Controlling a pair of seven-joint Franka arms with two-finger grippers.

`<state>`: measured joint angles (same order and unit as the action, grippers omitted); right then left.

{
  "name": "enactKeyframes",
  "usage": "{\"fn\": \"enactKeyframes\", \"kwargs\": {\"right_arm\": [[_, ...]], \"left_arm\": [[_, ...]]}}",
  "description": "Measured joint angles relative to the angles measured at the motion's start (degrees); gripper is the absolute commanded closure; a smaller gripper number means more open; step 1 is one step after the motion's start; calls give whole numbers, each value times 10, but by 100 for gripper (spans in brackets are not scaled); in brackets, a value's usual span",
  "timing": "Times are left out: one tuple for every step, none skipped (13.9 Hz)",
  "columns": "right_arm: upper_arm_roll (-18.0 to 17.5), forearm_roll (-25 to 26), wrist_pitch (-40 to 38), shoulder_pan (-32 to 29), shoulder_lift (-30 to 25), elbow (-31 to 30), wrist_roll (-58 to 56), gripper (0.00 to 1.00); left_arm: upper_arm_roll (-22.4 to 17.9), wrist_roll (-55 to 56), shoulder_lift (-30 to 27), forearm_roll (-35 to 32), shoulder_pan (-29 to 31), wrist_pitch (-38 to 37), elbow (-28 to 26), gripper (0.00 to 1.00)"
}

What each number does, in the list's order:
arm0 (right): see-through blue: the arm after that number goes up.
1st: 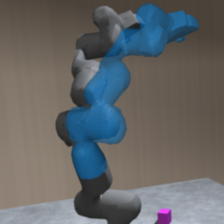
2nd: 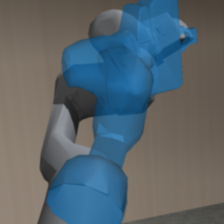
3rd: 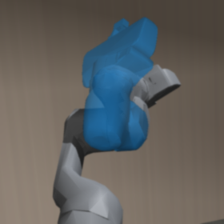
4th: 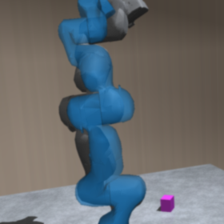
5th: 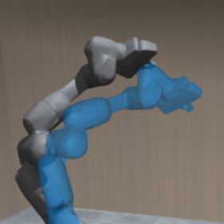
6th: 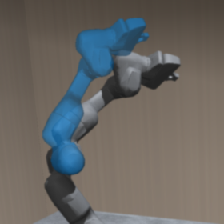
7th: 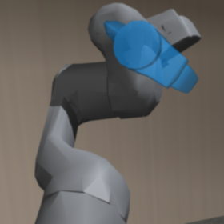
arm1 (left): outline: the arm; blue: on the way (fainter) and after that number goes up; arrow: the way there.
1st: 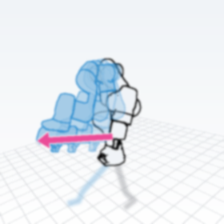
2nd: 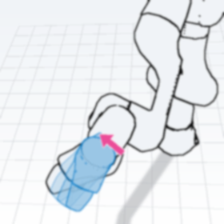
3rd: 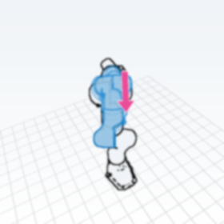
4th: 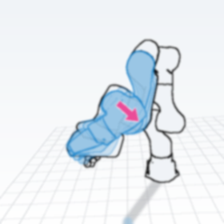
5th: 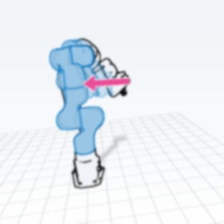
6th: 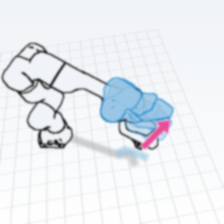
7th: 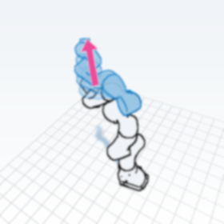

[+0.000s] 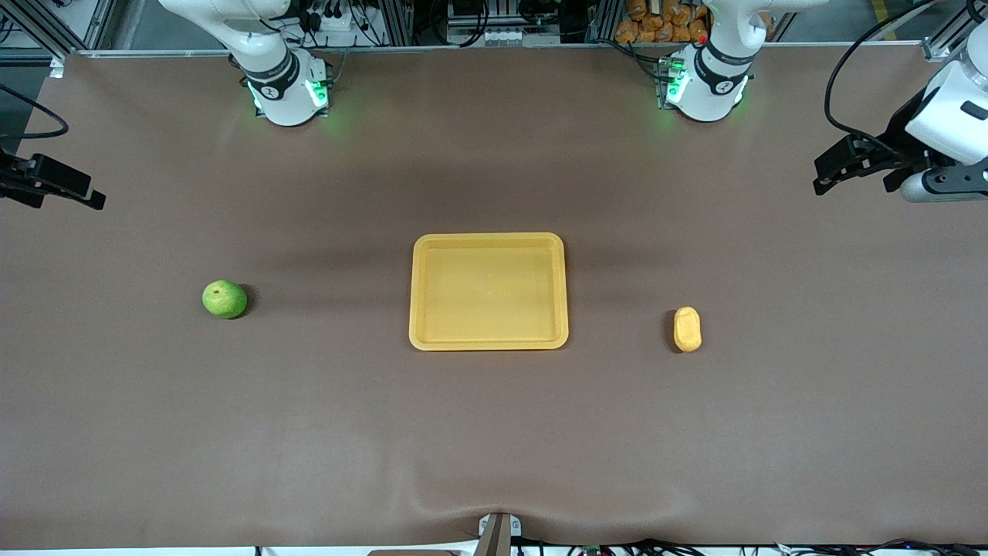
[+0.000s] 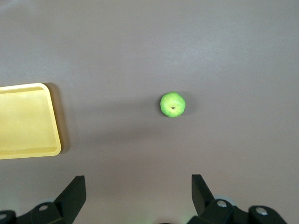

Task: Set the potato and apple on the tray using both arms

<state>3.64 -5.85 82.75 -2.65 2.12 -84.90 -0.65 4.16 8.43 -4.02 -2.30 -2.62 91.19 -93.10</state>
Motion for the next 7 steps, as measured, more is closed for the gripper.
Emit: {"fn": "enactKeyframes", "kwargs": {"right_arm": [[0, 0, 0, 0, 0, 0, 0, 0], [0, 0, 0, 0, 0, 0, 0, 0], [0, 0, 0, 0, 0, 0, 0, 0], [0, 0, 0, 0, 0, 0, 0, 0], [0, 0, 0, 0, 0, 0, 0, 0], [0, 0, 1, 0, 0, 0, 1, 0], [0, -2, 3, 0, 0, 0, 1, 0]], "left_arm": [[0, 0, 0, 0, 0, 0, 0, 0], [0, 0, 1, 0, 0, 1, 0, 0], [0, 0, 1, 0, 0, 1, 0, 0], [0, 0, 2, 0, 0, 1, 0, 0], [0, 0, 2, 0, 0, 1, 0, 0], [0, 0, 3, 0, 0, 1, 0, 0], [0, 0, 3, 0, 0, 1, 0, 0]]}}
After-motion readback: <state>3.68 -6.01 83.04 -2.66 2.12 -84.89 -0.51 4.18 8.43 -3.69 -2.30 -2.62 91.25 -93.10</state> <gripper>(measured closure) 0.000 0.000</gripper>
